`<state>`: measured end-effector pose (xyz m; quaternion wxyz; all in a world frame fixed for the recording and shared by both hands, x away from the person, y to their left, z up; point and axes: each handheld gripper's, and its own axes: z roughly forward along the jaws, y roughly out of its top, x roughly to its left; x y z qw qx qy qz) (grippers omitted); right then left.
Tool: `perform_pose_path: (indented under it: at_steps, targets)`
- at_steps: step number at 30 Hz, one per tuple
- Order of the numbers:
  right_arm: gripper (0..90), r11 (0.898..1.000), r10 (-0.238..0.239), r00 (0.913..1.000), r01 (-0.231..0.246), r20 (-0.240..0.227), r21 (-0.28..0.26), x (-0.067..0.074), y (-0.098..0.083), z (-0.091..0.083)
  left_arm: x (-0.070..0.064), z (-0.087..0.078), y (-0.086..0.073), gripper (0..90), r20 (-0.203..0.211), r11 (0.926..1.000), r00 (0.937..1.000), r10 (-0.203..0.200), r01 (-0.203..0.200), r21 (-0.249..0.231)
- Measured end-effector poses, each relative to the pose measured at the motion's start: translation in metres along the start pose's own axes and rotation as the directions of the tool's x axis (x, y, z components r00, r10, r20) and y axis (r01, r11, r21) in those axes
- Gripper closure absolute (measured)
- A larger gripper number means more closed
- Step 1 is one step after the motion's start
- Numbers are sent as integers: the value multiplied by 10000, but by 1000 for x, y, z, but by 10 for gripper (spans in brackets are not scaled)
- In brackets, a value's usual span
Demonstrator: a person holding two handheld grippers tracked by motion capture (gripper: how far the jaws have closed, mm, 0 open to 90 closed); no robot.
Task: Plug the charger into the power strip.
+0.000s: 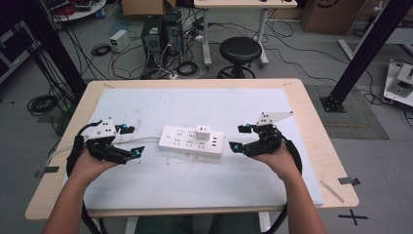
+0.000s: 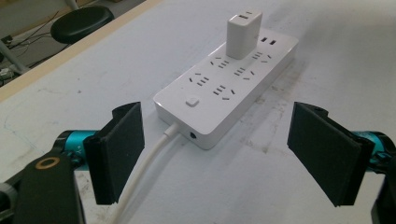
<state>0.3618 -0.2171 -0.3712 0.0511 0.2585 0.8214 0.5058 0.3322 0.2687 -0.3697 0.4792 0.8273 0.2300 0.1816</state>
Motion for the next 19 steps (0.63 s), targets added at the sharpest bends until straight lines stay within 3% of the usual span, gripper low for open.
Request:
perform_pose_path:
  at_steps: [19]
  targets:
    - [194, 9997, -104, 9998, 100, 192, 236, 0, -1, 2, -1, 2, 0, 188, -33, 9997, 10000, 80, -79, 213]
